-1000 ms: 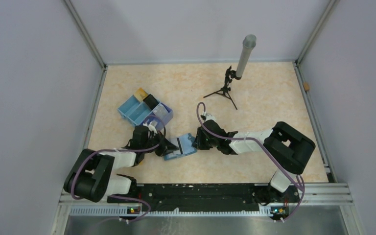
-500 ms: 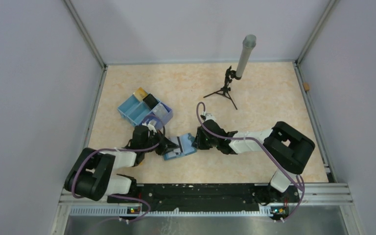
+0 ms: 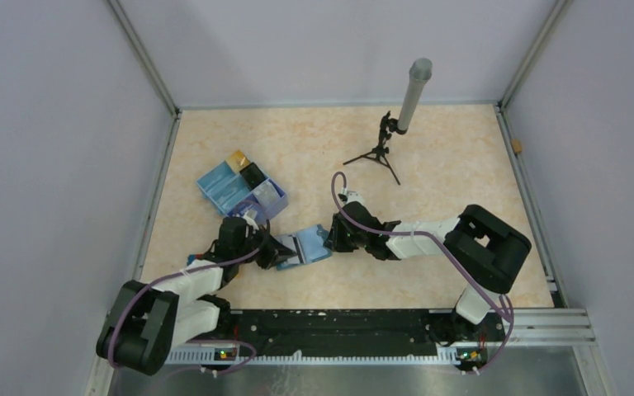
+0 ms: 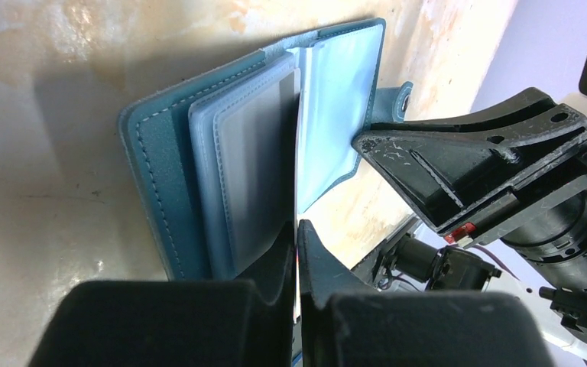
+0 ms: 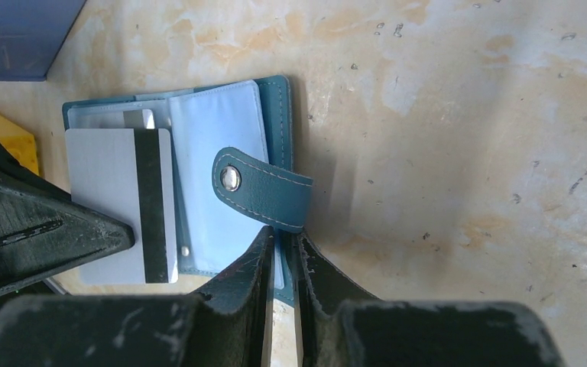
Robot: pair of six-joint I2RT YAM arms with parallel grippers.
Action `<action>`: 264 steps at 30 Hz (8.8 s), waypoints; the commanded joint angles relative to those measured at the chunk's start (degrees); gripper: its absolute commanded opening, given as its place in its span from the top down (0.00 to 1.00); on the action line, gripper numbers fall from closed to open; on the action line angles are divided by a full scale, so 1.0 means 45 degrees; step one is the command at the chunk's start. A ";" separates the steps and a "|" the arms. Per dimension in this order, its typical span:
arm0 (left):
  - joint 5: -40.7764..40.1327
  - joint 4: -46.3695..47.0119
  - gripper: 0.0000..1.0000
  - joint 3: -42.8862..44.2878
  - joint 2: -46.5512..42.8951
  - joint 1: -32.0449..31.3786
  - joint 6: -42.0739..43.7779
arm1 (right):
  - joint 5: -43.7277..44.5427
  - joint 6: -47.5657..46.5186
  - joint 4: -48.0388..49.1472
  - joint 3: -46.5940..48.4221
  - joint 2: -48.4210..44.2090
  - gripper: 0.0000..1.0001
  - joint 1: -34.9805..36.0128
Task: Put the credit cards into the card holder
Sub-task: Insert the credit card into the card holder.
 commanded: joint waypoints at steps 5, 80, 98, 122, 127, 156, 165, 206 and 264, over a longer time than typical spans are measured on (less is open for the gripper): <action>0.0433 -0.0071 1.00 0.0245 0.0410 0.0031 0.0096 | 0.0483 -0.0133 -0.1024 0.0017 0.0458 0.90 0.0114; 0.0634 -0.0607 1.00 0.1893 0.2577 -0.0993 0.1644 | 0.0674 -0.0152 -0.1511 0.0175 0.0629 0.91 0.0119; 0.0548 -0.0293 1.00 0.0984 0.2039 -0.0981 0.0324 | 0.0737 -0.0133 -0.1663 0.0184 0.0641 0.91 0.0106; -0.0578 -0.3595 1.00 0.1850 0.0191 -0.1046 0.2465 | 0.0978 -0.0166 -0.2061 0.0181 0.0465 1.00 0.0115; -0.0666 -0.4326 1.00 0.2706 -0.0077 -0.1489 0.3069 | 0.1193 -0.0154 -0.2465 -0.0109 -0.0182 1.00 0.0090; 0.0481 -0.0698 1.00 0.3531 0.3422 -0.3837 0.0532 | 0.1832 -0.0162 -0.4259 -0.1797 -0.2577 1.00 -0.0197; 0.0175 -0.0324 1.00 0.3013 0.3634 -0.3843 -0.0029 | 0.1868 -0.0141 -0.4236 -0.1773 -0.2516 1.00 -0.0192; -0.1382 0.3089 1.00 0.1998 0.4998 -0.3826 -0.1320 | 0.1504 -0.0220 -0.4224 -0.1656 -0.2458 1.00 -0.0196; -0.3112 -0.5410 0.30 0.5329 0.3901 -0.4275 0.2709 | 0.1441 -0.0426 -0.3941 -0.1554 -0.2169 1.00 -0.0197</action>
